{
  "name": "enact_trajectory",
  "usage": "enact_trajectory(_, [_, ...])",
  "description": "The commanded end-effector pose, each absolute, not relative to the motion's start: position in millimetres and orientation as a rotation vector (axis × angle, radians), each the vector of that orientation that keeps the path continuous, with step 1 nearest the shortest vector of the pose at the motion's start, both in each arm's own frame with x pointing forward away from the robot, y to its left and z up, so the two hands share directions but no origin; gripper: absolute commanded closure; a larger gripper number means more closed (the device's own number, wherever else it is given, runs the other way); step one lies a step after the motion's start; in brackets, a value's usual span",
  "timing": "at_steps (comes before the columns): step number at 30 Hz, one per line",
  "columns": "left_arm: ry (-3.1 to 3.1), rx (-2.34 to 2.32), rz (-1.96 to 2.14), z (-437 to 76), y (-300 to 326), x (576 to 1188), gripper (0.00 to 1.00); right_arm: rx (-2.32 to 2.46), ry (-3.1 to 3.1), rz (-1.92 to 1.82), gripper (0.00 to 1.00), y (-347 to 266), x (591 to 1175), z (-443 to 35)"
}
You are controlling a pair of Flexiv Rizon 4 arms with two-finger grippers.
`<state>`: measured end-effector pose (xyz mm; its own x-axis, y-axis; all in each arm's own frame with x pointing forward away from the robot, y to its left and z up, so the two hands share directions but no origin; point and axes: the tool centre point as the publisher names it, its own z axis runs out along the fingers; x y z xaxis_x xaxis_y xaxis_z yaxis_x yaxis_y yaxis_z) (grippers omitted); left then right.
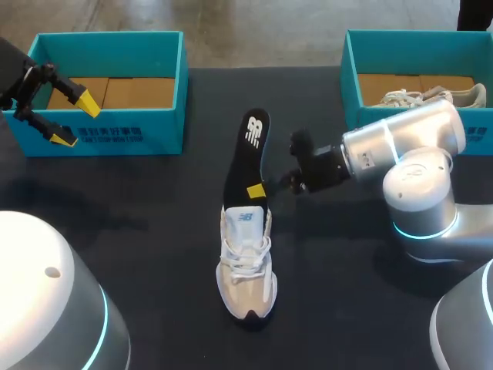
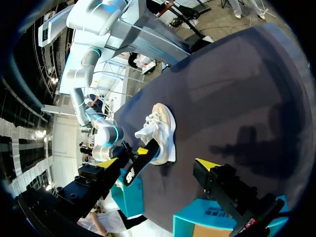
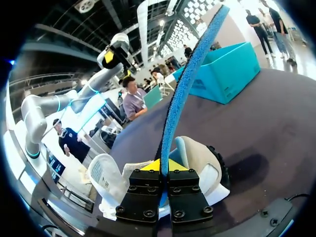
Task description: Take the shoe out of the shoebox, open the shoe tongue, remove and reinsert the insole, then place the shoe into the shoebox
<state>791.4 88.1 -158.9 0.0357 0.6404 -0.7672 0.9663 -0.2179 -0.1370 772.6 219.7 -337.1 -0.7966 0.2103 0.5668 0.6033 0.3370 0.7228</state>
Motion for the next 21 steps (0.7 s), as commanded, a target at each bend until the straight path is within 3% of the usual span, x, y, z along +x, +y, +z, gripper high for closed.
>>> enact_trajectory(1, [1.623,1.899,-1.028,-158.7,88.2,790.7,0.0,-0.69,-2.253,-1.41,1.0,223.8,772.8,-335.4])
enact_trajectory(21, [1.623,1.899,-1.028,-158.7,88.2,790.7,0.0,-0.646,-2.255,-1.331,1.0,232.7,765.6,-348.8])
